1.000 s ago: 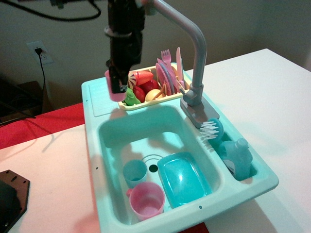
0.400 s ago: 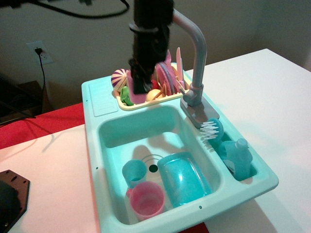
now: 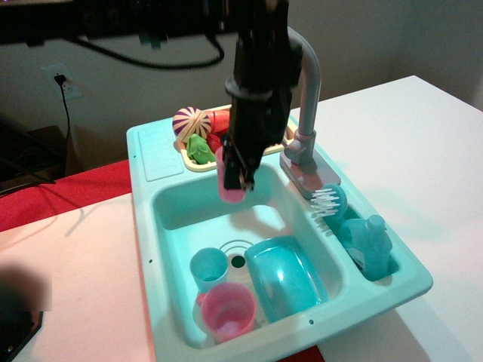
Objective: Put cup from counter to sink
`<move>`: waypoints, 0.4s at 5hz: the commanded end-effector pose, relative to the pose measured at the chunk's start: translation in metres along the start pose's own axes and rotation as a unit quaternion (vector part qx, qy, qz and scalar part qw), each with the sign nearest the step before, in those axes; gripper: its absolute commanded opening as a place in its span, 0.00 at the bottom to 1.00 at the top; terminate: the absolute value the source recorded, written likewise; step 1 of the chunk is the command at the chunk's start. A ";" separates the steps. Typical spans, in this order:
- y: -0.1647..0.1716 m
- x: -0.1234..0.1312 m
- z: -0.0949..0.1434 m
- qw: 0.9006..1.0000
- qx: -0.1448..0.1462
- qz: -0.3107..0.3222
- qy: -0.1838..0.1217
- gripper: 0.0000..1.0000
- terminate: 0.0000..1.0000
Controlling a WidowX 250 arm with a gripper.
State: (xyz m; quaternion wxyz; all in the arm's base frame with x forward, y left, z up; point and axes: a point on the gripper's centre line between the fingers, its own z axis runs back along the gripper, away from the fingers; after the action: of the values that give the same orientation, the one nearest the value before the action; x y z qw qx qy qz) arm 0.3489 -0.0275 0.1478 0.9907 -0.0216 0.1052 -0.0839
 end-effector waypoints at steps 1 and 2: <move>0.013 -0.002 -0.008 0.999 0.028 0.022 -0.036 0.00 0.00; 0.026 0.000 -0.034 0.998 0.041 0.032 -0.034 0.00 0.00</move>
State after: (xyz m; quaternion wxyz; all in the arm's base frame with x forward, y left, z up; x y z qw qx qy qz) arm 0.3412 -0.0011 0.0926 0.9933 0.0195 0.0971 -0.0601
